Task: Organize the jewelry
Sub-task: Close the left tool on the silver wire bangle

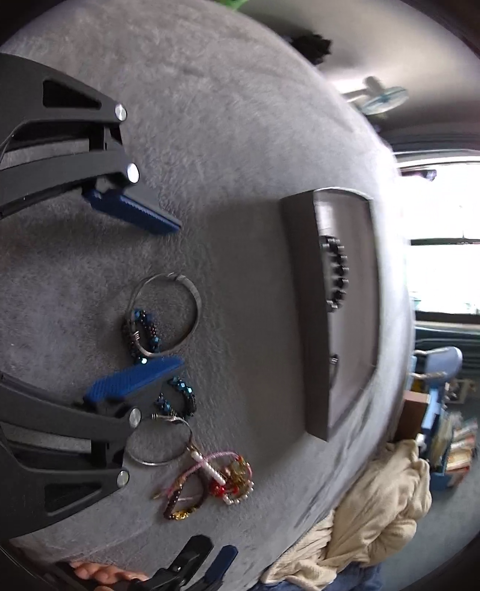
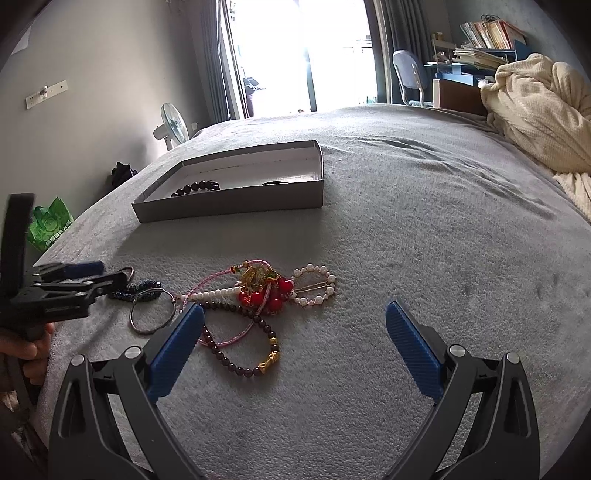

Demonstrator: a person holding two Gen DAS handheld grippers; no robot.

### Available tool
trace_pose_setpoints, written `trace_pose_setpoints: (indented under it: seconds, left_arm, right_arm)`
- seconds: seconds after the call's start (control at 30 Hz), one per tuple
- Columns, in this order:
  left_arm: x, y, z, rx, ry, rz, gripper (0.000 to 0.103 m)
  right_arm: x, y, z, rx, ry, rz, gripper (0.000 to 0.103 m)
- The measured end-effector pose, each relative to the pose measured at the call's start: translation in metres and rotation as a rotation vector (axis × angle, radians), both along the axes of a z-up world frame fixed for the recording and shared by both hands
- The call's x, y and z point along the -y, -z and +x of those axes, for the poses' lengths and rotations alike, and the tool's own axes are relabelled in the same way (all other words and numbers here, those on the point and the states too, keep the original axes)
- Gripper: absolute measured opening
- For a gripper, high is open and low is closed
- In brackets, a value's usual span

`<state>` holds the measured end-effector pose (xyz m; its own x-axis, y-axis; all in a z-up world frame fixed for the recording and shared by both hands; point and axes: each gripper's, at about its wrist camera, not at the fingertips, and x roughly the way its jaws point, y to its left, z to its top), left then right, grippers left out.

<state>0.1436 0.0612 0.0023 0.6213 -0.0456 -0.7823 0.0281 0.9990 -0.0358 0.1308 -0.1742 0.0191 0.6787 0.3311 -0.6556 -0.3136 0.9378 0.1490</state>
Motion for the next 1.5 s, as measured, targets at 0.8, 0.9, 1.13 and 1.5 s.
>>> trace_pose_setpoints:
  seconds: [0.8, 0.9, 1.13, 1.5]
  left_arm:
    - [-0.040, -0.002, -0.016, 0.040, -0.075, -0.072, 0.044]
    - [-0.040, -0.001, -0.014, 0.039, -0.067, -0.079, 0.051]
    - [-0.028, 0.001, 0.004, 0.027, -0.028, -0.026, 0.060]
    - [-0.029, 0.004, 0.010, 0.029, -0.045, -0.022, 0.047]
  right_arm:
    - [0.020, 0.015, 0.028, -0.137, 0.128, 0.015, 0.082]
    - [0.017, 0.016, 0.030, -0.146, 0.137, -0.031, 0.080]
    - [0.008, 0.014, 0.023, -0.108, 0.111, -0.083, 0.080]
    - [-0.007, 0.003, 0.014, -0.050, 0.011, -0.065, 0.078]
